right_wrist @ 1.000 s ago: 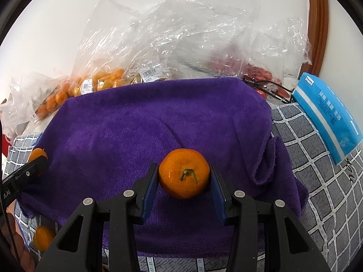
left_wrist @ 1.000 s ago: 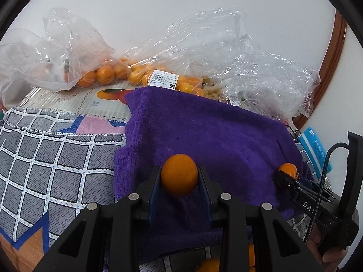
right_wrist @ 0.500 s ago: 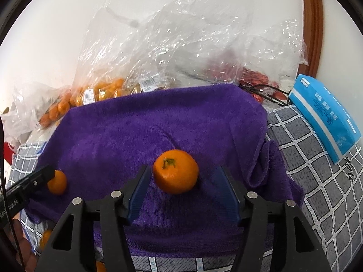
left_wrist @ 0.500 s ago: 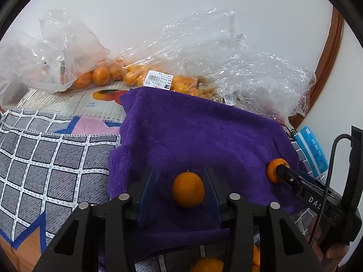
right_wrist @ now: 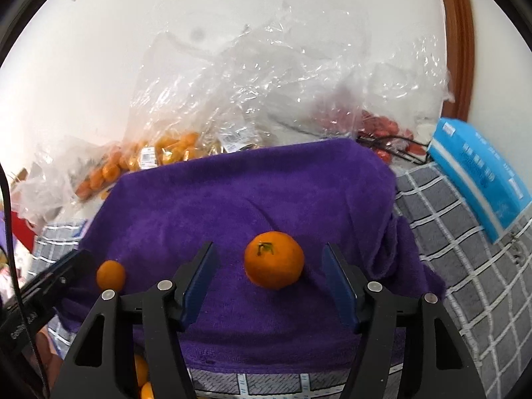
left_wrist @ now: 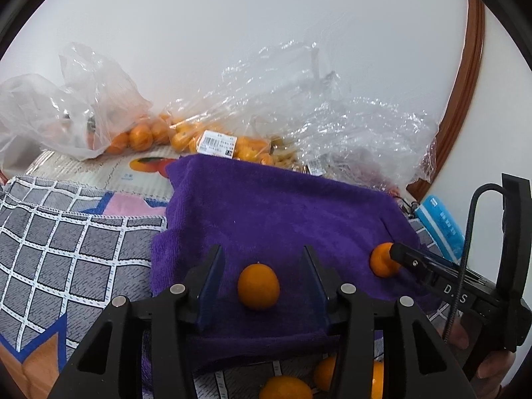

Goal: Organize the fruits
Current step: 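Open the left tool onto the towel while the right tool releases the tangerine there, then withdraw both open tools from the towel back toward the fruit row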

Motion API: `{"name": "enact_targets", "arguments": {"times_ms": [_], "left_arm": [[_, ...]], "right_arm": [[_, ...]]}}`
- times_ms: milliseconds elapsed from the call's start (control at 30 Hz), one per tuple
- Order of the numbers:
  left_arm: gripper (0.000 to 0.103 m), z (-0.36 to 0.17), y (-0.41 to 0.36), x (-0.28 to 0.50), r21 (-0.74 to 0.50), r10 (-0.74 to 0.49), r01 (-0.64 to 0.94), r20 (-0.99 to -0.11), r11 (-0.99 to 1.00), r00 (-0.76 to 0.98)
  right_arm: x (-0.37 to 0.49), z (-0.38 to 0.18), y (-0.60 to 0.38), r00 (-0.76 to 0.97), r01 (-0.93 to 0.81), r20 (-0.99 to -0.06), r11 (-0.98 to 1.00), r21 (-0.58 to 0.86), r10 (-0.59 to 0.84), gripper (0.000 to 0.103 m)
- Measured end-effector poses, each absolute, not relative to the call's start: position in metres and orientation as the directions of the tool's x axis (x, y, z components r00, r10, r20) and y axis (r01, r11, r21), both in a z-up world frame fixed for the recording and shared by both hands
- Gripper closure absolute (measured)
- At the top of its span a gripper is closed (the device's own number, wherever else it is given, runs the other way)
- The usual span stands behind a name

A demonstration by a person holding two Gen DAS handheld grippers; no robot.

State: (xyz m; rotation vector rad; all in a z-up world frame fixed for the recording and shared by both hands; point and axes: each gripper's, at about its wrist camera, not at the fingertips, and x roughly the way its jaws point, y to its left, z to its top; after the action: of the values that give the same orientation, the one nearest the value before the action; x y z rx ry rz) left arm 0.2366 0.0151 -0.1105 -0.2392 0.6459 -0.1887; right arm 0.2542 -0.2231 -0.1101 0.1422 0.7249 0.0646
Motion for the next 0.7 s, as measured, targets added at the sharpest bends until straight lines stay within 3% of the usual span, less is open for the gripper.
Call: {"name": "enact_targets", "arguments": {"times_ms": [433,700], "left_arm": [[0.058,-0.066,0.025,0.206,-0.328,-0.274,0.114,-0.494,0.938,0.825],[0.054,-0.059,0.027,0.157,-0.270,-0.263,0.126,-0.565,0.954,0.782]], "right_arm": [[0.181,-0.069,-0.227,0.772,0.011,-0.632,0.992,0.123,0.070,0.038],[0.127,-0.052,-0.222,0.806,0.002,-0.590,0.996,0.088,0.050,0.038]]}}
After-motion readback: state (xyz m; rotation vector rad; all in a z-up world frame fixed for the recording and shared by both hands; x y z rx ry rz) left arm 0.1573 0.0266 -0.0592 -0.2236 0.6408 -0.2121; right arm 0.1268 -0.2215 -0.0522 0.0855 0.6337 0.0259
